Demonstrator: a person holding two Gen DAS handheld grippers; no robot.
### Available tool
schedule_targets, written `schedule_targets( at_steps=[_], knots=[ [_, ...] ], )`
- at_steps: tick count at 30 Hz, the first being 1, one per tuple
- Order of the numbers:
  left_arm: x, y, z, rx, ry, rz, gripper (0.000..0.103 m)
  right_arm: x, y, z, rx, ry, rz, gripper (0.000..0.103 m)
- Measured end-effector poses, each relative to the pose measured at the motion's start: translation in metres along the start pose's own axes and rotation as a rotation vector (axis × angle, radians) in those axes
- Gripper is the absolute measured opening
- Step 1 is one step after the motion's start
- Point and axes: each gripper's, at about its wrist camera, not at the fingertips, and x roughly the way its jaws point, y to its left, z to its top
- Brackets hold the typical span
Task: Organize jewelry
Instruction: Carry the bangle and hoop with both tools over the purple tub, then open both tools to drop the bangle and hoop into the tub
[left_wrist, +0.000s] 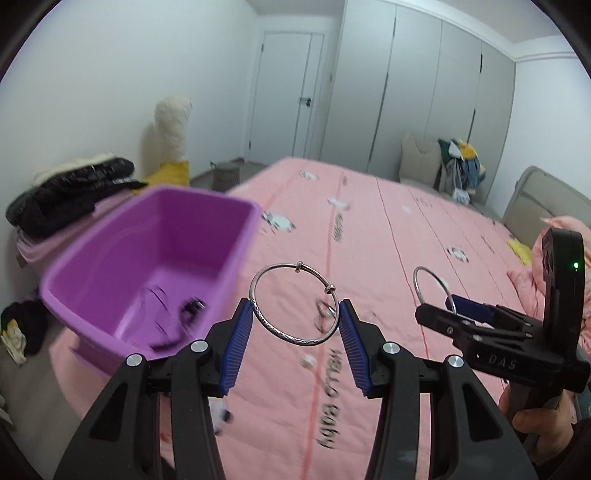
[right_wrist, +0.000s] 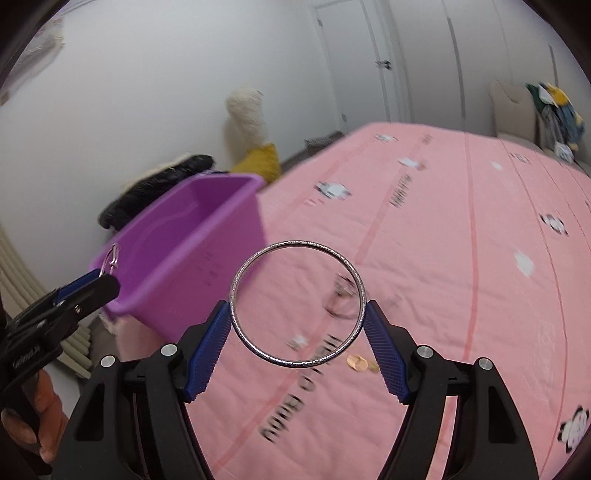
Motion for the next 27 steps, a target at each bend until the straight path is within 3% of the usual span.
schedule_targets(
  at_steps=[6, 9, 17, 27],
  knots=[
    [-0.012, 0.06, 0.029, -0.056, -0.062, 0.085, 0.047, 0.023, 0.066, 0.038, -0.087, -0.011, 0.085, 0.071],
    [-0.008, 0.088, 0.038, -0.068, -0.053, 0.128, 0.047, 0.043, 0.095, 0.054, -0.121, 0.002, 0.12, 0.071],
    [0.019, 0.149, 0.049, -0.104, 0.032, 0.21, 0.047, 0.122, 0.154, 0.089, -0.172, 0.113, 0.177, 0.071],
    [0.065, 0.192, 0.036, -0.163, 0.159, 0.245, 0.047, 0.2, 0.191, 0.083, -0.278, 0.258, 0.128, 0.071]
  ],
)
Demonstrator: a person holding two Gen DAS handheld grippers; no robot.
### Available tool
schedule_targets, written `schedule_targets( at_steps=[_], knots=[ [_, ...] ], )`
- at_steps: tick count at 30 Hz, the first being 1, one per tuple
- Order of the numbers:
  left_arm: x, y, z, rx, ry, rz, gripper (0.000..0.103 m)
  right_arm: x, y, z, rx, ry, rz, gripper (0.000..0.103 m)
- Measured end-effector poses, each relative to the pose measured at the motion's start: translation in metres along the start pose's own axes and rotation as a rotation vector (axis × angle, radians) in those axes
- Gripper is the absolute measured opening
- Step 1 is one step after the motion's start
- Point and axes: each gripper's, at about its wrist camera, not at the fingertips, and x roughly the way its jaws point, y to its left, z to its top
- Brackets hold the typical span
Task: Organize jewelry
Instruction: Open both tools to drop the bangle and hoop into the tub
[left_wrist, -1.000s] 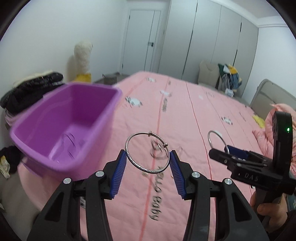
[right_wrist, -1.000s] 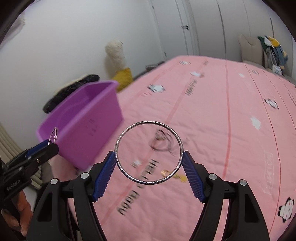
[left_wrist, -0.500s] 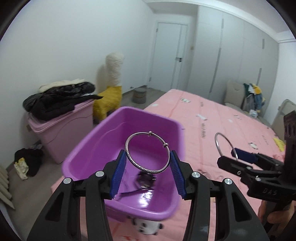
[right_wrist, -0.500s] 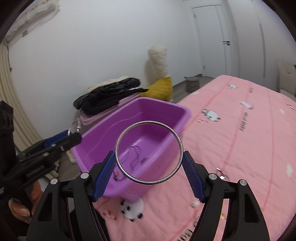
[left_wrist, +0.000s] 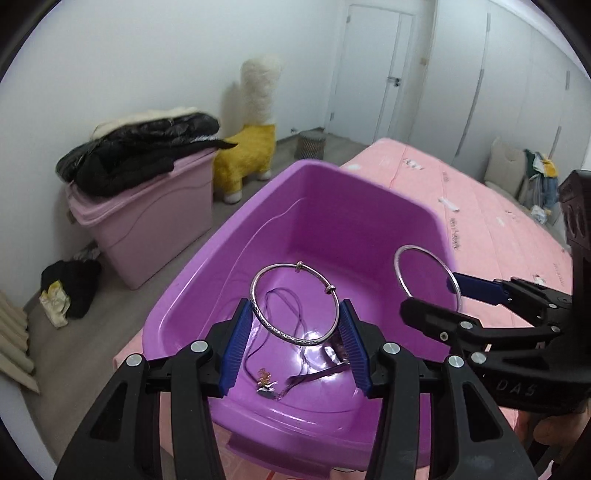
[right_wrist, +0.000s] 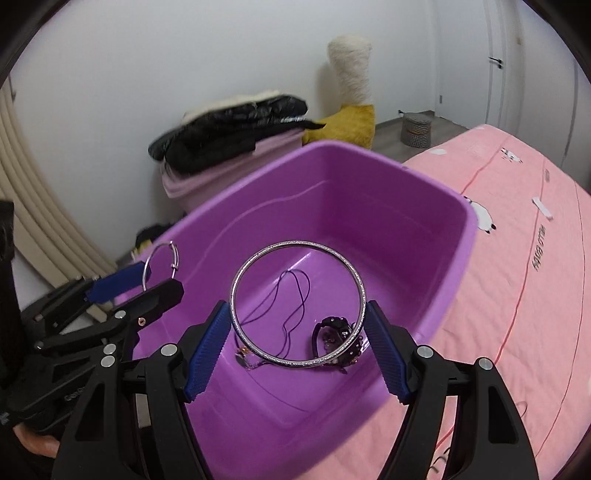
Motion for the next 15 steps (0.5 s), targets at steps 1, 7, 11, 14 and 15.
schedule_targets(
  at_steps=[1, 7, 11, 14, 15],
  knots=[
    [0.004, 0.002, 0.0, -0.007, 0.014, 0.0, 0.047, 0.006, 0.0, 0.001, -0.002, 0.012, -0.007, 0.071],
    [0.022, 0.003, -0.005, 0.005, 0.074, 0.031, 0.047, 0.031, -0.008, 0.003, 0.042, 0.079, -0.016, 0.071],
    [0.038, 0.0, -0.008, 0.018, 0.134, 0.057, 0.047, 0.039, -0.009, 0.003, 0.028, 0.106, -0.035, 0.071],
    [0.04, -0.002, -0.01, 0.036, 0.136, 0.083, 0.047, 0.046, -0.01, 0.003, 0.033, 0.135, -0.042, 0.071],
    [0.041, -0.001, -0.01, 0.037, 0.138, 0.087, 0.047, 0.048, -0.01, 0.003, 0.032, 0.141, -0.048, 0.071]
  ],
)
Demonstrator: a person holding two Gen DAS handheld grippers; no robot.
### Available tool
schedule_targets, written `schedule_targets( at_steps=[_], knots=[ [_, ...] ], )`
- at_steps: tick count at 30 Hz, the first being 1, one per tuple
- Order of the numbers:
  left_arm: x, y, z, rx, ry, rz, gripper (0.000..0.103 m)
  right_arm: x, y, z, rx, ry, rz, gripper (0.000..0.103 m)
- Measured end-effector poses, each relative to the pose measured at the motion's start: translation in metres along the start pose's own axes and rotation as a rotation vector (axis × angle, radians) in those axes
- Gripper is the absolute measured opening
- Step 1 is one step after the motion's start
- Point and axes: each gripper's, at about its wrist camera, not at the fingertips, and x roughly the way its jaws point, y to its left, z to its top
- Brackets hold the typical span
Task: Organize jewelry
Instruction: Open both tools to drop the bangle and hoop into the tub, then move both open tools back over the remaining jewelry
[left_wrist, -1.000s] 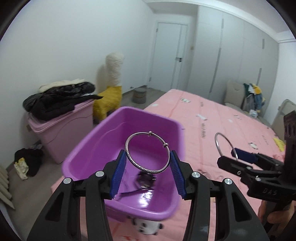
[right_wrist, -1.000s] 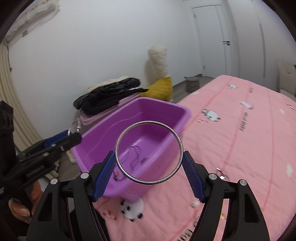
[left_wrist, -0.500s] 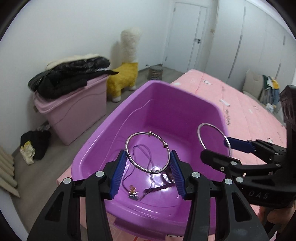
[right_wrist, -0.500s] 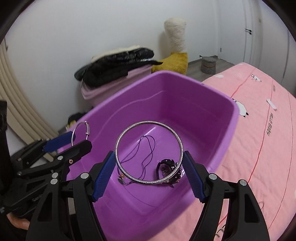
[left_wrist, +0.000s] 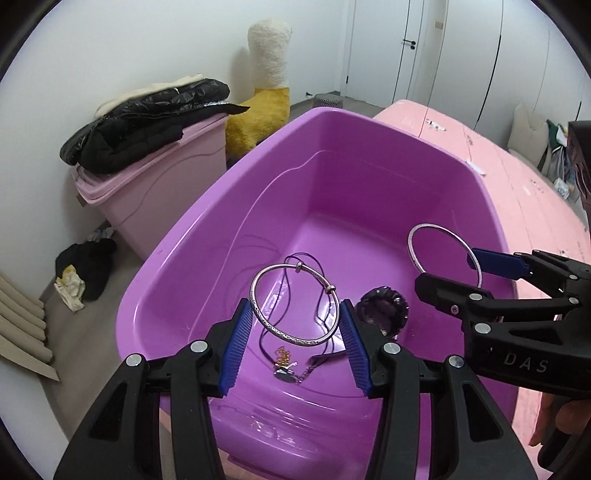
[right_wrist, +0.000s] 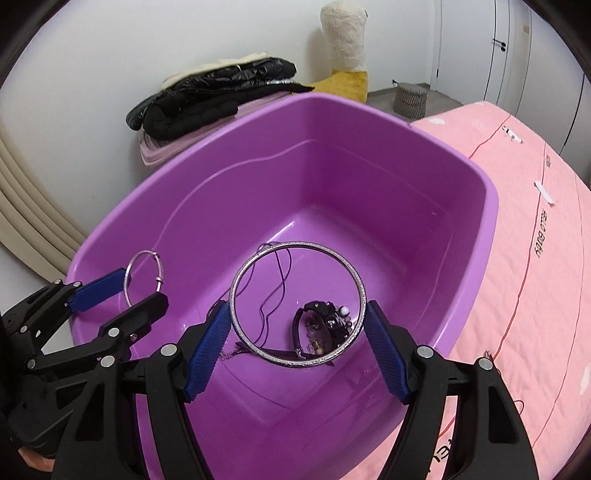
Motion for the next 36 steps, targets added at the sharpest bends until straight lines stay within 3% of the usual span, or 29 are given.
schedule_targets(
  at_steps=[7, 12, 14, 36],
  knots=[
    [0.003, -0.001, 0.001, -0.006, 0.008, 0.036, 0.052, 0.004, -0.001, 0.002, 0.0, 0.028, -0.031, 0.071],
    [0.001, 0.003, 0.003, -0.017, -0.01, 0.076, 0.082, -0.004, -0.011, 0.003, 0.036, 0.015, -0.03, 0.071],
    [-0.001, 0.006, 0.003, -0.035, -0.013, 0.074, 0.089, -0.007, -0.013, 0.003, 0.043, 0.011, -0.036, 0.071],
    [-0.03, -0.006, 0.004, -0.012, -0.045, 0.084, 0.089, -0.056, -0.018, -0.013, 0.086, -0.095, 0.023, 0.071]
  ],
)
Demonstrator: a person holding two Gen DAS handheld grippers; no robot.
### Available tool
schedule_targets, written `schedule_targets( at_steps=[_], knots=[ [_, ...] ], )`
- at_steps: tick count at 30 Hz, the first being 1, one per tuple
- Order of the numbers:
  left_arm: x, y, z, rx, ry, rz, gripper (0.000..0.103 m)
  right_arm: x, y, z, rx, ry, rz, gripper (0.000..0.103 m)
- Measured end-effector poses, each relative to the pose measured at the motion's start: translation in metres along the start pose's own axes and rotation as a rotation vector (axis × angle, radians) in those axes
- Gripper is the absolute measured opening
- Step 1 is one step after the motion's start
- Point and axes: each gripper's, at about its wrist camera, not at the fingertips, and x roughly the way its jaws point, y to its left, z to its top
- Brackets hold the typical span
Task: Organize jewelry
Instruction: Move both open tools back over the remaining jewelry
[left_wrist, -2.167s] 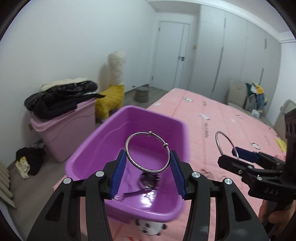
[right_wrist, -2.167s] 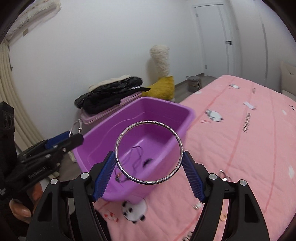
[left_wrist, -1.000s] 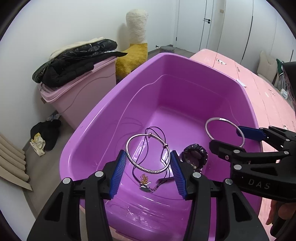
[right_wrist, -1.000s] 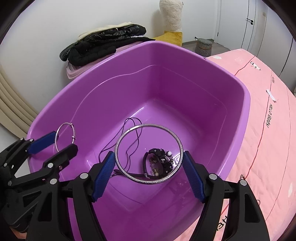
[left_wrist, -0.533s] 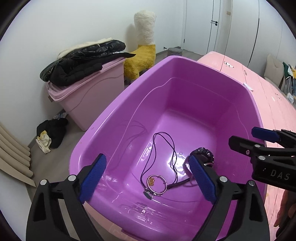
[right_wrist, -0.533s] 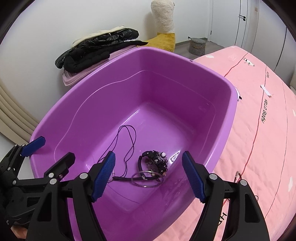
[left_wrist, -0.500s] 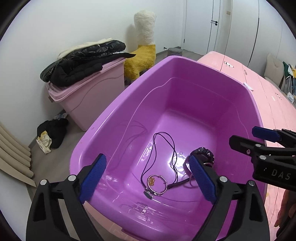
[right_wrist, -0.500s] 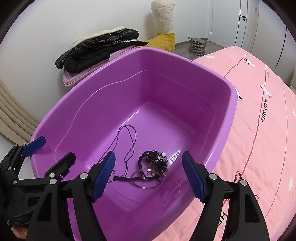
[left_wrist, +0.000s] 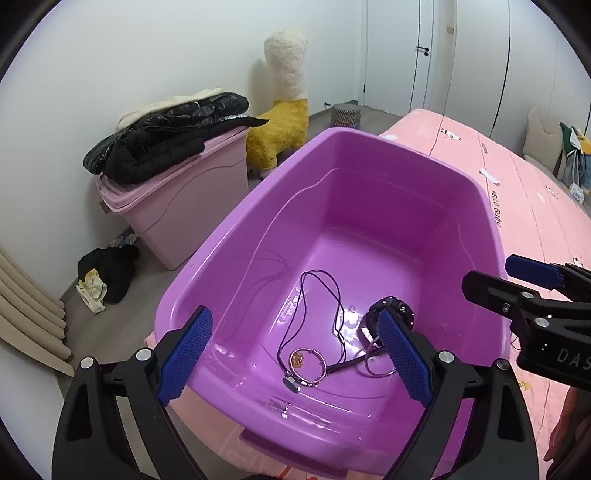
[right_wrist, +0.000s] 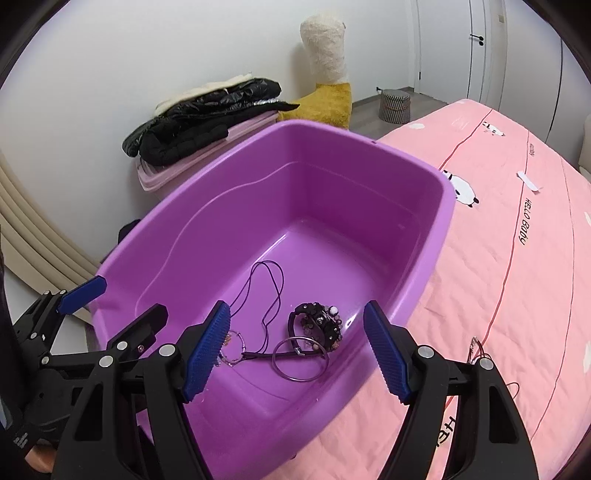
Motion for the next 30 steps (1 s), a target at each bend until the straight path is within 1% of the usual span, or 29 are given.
schedule_targets(
  at_steps=[7, 10, 15, 19, 23, 28, 30],
  knots=[
    [-0.023, -0.009, -0.006, 0.015, -0.025, -0.021, 0.09, -0.038, -0.01, -0.018, 0.039, -0.059, 0.028, 0.071],
    [-0.035, -0.017, -0.011, 0.027, -0.033, -0.039, 0.091, -0.056, -0.015, -0.027, 0.06, -0.09, 0.028, 0.071],
    [-0.056, -0.036, -0.023, 0.047, -0.052, -0.074, 0.091, -0.09, -0.029, -0.052, 0.101, -0.146, 0.021, 0.071],
    [-0.074, -0.057, -0.038, 0.063, -0.067, -0.126, 0.091, -0.116, -0.049, -0.081, 0.193, -0.201, 0.038, 0.071],
    [-0.094, -0.085, -0.053, 0.112, -0.077, -0.179, 0.091, -0.137, -0.069, -0.114, 0.253, -0.227, -0.021, 0.071],
    [-0.117, -0.118, -0.071, 0.168, -0.099, -0.234, 0.091, -0.166, -0.089, -0.155, 0.273, -0.244, -0.11, 0.071],
    [-0.122, -0.131, -0.079, 0.187, -0.099, -0.252, 0.091, -0.175, -0.096, -0.171, 0.285, -0.247, -0.127, 0.071]
  ],
)
